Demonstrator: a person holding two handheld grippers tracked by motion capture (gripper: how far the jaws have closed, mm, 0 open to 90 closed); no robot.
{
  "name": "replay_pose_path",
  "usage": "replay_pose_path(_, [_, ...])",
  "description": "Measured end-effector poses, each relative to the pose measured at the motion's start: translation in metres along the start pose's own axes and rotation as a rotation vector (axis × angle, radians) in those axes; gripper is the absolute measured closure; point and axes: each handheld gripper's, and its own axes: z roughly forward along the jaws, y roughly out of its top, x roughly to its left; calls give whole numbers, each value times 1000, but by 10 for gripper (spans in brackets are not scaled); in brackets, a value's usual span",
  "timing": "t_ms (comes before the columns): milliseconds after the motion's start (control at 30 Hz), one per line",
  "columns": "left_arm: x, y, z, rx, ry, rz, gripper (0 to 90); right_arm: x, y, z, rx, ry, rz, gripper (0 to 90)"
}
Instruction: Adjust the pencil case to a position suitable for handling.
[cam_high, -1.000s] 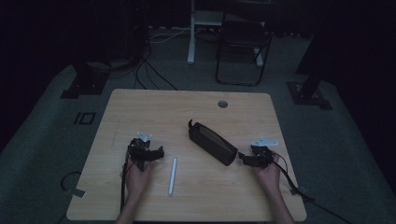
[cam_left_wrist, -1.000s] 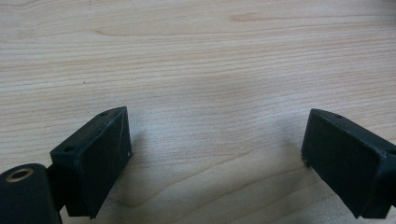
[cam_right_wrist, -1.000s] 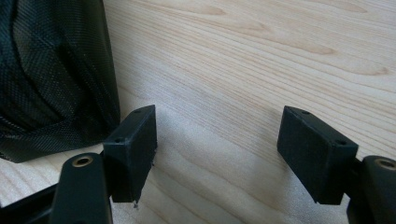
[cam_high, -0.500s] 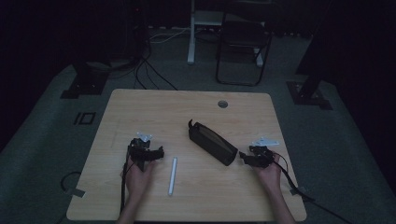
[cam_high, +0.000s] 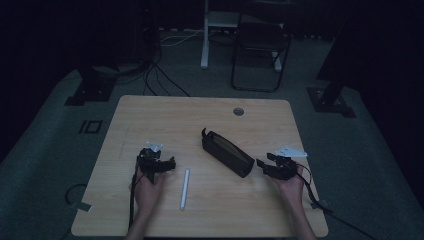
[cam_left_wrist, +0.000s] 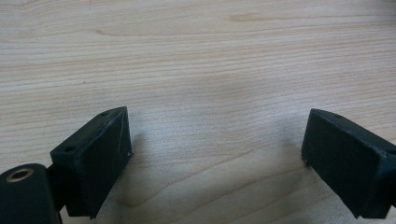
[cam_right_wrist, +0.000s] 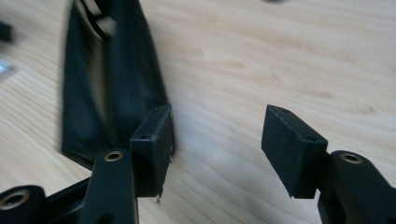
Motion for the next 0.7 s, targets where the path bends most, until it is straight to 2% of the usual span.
replay_pose_path(133, [0, 0, 0, 0, 1, -1, 87, 6, 7, -4, -26, 15, 0, 427])
replay_pose_path(200, [0, 0, 0, 0, 1, -2, 87, 14, 14, -6, -47, 34, -15, 459])
replay_pose_path(300, [0, 0, 0, 0, 1, -2, 87, 21, 20, -3, -42, 57, -29, 480])
replay_pose_path(433, [0, 0, 0, 0, 1, -2, 87, 28, 23, 5, -31, 70, -34, 454])
replay_pose_path(700, [0, 0, 0, 0, 2, -3, 87, 33, 29, 20, 0, 61, -44, 441])
